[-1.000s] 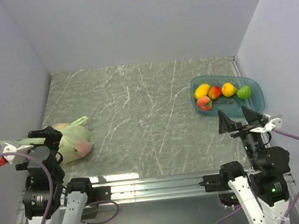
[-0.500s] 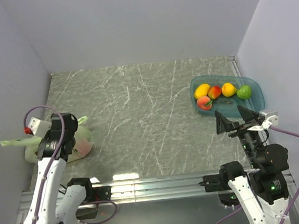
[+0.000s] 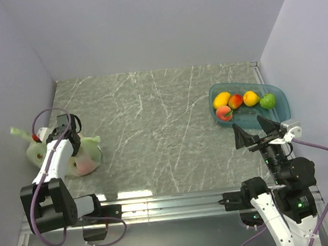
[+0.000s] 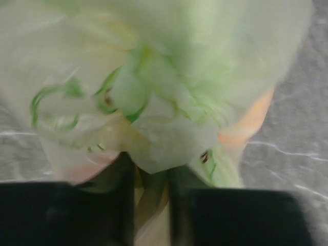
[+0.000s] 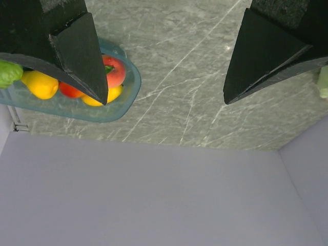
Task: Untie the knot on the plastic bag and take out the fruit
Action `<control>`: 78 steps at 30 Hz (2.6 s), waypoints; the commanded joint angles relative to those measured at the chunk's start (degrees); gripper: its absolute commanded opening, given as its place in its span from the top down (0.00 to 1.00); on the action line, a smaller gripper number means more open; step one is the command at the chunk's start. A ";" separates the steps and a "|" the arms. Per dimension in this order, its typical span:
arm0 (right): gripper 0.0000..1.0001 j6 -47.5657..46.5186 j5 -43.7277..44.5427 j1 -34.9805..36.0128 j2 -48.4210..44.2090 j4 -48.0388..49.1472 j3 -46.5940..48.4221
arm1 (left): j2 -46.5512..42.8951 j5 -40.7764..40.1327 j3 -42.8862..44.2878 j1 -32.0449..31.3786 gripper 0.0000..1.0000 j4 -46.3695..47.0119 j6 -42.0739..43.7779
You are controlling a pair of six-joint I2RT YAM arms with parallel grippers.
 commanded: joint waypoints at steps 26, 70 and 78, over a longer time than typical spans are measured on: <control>0.00 7.88 -21.02 2.51 29.44 0.07 9.70 | 2.49 21.71 10.66 -49.16 0.86 9.47 42.73; 1.00 22.12 -3.43 16.07 84.85 15.62 21.15 | -7.27 17.55 -3.94 -25.81 0.99 18.44 19.86; 0.83 12.99 -9.14 20.60 79.03 16.67 20.68 | -8.34 34.50 -5.78 -23.76 0.99 26.34 28.73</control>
